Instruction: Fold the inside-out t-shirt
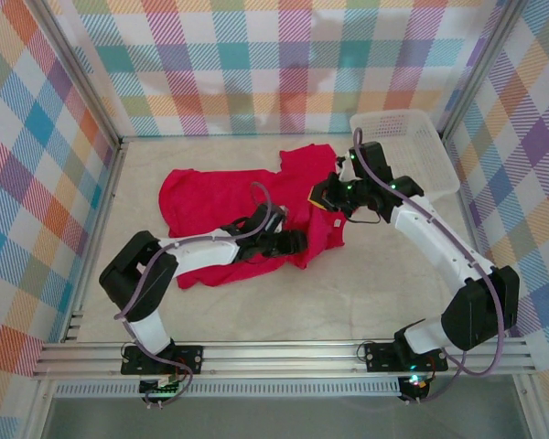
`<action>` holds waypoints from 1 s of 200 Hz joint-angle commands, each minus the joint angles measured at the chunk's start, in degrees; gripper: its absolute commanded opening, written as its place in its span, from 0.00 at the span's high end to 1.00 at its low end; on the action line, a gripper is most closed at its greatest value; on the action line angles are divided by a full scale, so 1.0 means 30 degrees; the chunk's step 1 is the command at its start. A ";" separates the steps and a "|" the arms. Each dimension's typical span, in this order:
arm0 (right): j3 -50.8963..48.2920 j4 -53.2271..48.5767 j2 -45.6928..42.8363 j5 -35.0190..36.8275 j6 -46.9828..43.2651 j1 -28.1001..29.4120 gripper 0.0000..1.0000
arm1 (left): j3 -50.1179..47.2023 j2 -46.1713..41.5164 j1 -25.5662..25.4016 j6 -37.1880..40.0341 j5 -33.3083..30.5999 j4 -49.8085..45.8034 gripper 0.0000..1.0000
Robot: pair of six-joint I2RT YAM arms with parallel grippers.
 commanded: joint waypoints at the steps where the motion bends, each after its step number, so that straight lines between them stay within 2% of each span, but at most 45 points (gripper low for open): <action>1: -0.0530 0.0473 -0.0643 -0.0436 0.0195 -0.0033 1.00 | 0.0982 0.0679 -0.0010 -0.2393 -0.1510 0.1999 0.35; 28: -0.0715 0.0548 -0.0724 -0.0597 0.0256 -0.0033 1.00 | 0.1211 0.1485 -0.0005 -0.3679 -0.2035 0.2403 0.39; 60: -0.0808 0.0624 -0.0886 -0.0637 0.0252 -0.0033 1.00 | 0.1661 0.1560 -0.0016 -0.3994 -0.4084 0.0058 0.56; 82: -0.1207 0.1189 -0.0878 -0.1044 0.0654 -0.0004 1.00 | 0.2441 0.1939 -0.0003 -0.4353 -0.4330 -0.1000 0.61; 93: -0.1366 0.1312 -0.0852 -0.1156 0.0725 0.0025 1.00 | 0.3185 0.2379 -0.0005 -0.4371 -0.4181 -0.1858 0.70; 114: -0.1608 0.0951 -0.0849 -0.0717 0.0401 -0.0017 1.00 | 0.3966 0.2525 -0.0009 -0.4017 -0.3936 -0.3115 1.00; 132: -0.1996 0.0720 -0.0711 -0.0265 0.0012 -0.0463 1.00 | 0.3882 0.1583 -0.0007 -0.3038 -0.3512 -0.3515 1.00; 156: -0.2330 0.1008 0.0162 -0.0249 -0.0535 -0.2088 1.00 | 0.3048 -0.0620 -0.0027 -0.1054 -0.2436 -0.2854 1.00; 179: -0.1594 0.0983 0.2272 -0.0161 -0.1485 -0.3457 1.00 | 0.1950 -0.2265 -0.0026 0.0973 0.0380 -0.1069 1.00; 200: -0.0997 0.1538 0.4657 -0.0543 -0.1940 -0.3926 1.00 | 0.0876 -0.2483 -0.0027 0.1418 0.2764 0.0700 1.00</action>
